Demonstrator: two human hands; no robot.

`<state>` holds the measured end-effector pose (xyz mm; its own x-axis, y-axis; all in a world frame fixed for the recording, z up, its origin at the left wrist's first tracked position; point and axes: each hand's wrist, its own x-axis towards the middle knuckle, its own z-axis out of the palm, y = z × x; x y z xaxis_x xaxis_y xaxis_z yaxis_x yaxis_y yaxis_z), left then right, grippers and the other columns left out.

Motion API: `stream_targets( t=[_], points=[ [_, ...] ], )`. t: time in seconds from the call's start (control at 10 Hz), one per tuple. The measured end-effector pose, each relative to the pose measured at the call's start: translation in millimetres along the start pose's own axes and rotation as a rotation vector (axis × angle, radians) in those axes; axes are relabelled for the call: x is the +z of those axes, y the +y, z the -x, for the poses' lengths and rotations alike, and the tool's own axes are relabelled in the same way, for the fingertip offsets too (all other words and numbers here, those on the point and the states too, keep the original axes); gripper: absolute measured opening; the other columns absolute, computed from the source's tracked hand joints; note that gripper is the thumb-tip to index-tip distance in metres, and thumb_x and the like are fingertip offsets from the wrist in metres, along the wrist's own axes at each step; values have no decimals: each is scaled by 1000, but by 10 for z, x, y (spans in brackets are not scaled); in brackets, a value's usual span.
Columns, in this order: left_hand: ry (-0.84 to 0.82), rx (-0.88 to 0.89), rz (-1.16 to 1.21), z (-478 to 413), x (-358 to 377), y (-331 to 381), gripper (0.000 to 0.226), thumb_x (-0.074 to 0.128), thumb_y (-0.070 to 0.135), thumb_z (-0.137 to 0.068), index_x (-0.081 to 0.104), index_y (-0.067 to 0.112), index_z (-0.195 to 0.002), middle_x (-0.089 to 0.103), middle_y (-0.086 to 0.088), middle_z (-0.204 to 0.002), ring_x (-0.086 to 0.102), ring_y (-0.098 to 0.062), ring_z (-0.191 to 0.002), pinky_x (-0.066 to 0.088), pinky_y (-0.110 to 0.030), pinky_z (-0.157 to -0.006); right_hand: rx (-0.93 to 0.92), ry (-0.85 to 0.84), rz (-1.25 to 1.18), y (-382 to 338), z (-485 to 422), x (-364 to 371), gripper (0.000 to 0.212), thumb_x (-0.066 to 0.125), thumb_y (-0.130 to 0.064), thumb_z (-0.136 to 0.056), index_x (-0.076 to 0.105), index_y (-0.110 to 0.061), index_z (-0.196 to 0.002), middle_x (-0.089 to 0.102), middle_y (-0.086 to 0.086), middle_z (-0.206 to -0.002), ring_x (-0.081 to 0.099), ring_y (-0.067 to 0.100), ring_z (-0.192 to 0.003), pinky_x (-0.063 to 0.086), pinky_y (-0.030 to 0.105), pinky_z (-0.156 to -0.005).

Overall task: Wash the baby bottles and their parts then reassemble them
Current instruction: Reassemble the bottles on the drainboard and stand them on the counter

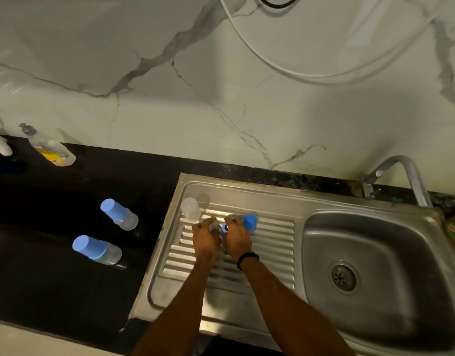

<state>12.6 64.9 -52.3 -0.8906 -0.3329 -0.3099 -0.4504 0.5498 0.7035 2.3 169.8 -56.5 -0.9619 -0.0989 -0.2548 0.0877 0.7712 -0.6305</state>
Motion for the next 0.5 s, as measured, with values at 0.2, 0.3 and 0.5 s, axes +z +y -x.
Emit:
stream_targets(
  t=[0.2, 0.3, 0.5],
  points=[
    [123, 35, 336, 81, -13, -66, 17, 62, 18, -99, 63, 3, -108, 67, -10, -97, 67, -35, -96, 52, -26, -76, 94, 88, -206, 1, -53, -110, 26, 65, -28, -84, 65, -13, -105, 65, 6, -100, 61, 21, -88, 46, 21, -73],
    [161, 38, 360, 194, -115, 10, 23, 72, 25, -93, 64, 7, -104, 69, -2, -91, 69, -20, -87, 52, -29, -76, 100, 139, -308, -65, 19, -361, 12, 69, -29, -80, 69, -18, -85, 67, -1, -80, 62, 17, -75, 43, 18, -64],
    [-109, -134, 903, 414, -675, 548, 32, 68, 27, -94, 69, 3, -115, 76, -14, -100, 74, -18, -85, 61, -28, -74, 121, -251, -1063, -465, 545, -1457, 22, 70, -25, -90, 72, -9, -105, 72, 10, -93, 68, 21, -76, 55, 26, -66]
  ],
)
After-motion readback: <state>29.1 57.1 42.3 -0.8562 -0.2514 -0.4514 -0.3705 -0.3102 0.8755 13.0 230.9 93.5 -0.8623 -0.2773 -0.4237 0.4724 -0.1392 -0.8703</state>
